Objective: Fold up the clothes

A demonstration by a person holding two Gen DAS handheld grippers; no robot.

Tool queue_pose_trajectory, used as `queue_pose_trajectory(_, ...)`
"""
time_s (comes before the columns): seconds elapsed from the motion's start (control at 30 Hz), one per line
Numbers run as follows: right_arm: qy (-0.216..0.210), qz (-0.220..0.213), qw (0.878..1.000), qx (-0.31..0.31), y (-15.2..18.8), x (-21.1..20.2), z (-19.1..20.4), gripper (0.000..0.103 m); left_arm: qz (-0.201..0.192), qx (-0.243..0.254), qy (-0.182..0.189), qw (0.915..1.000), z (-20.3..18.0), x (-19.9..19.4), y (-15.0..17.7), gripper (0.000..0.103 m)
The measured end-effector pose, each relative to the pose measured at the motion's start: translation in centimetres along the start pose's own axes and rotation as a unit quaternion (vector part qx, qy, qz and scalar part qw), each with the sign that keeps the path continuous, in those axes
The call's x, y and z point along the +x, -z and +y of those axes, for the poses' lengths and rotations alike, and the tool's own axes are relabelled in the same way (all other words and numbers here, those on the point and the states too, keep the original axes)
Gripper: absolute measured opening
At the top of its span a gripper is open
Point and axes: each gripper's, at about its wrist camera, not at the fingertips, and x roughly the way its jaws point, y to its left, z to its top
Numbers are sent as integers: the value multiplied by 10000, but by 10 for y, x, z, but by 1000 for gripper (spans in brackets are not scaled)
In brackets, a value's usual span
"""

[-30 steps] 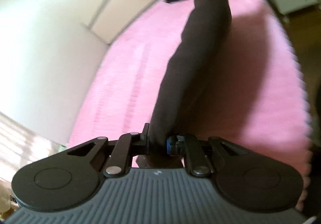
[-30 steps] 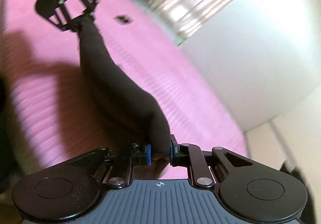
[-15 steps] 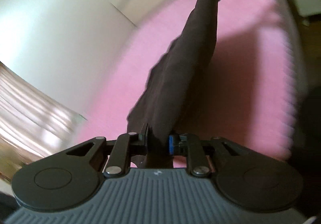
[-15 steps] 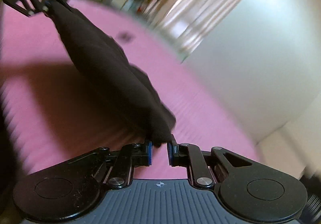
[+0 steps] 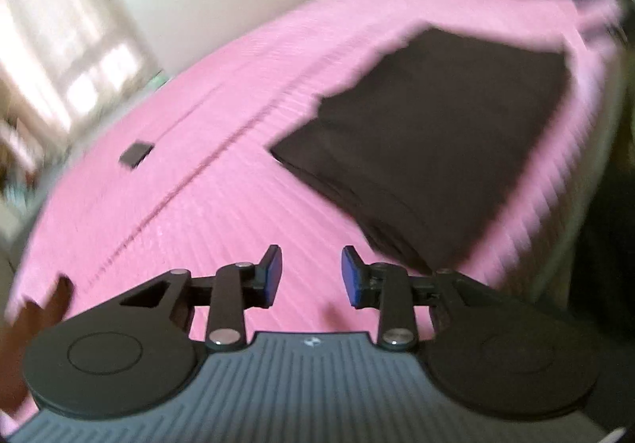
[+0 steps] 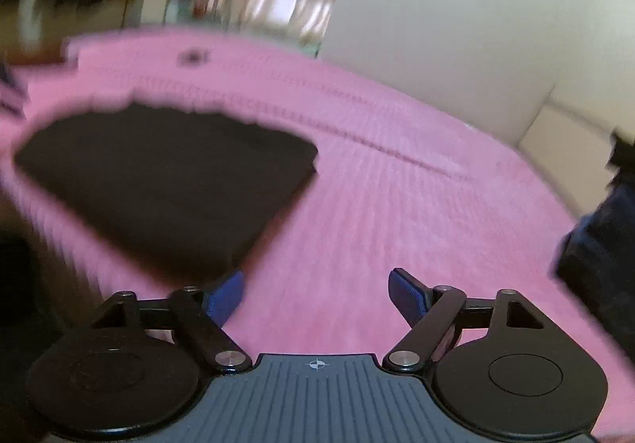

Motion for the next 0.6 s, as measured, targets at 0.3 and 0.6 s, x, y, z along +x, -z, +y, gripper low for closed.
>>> queue_pose_trajectory(0.3, -1299, 60, 9836, 1253, -86, 115, -39, 79, 134, -2252, 1002, 9690, 99, 122, -69, 42)
queue_pose_trajectory(0.6, -1385, 649, 9628, 2227, -83, 172, -85, 3, 365, -2505, 1504, 9557, 105, 161, -59, 10)
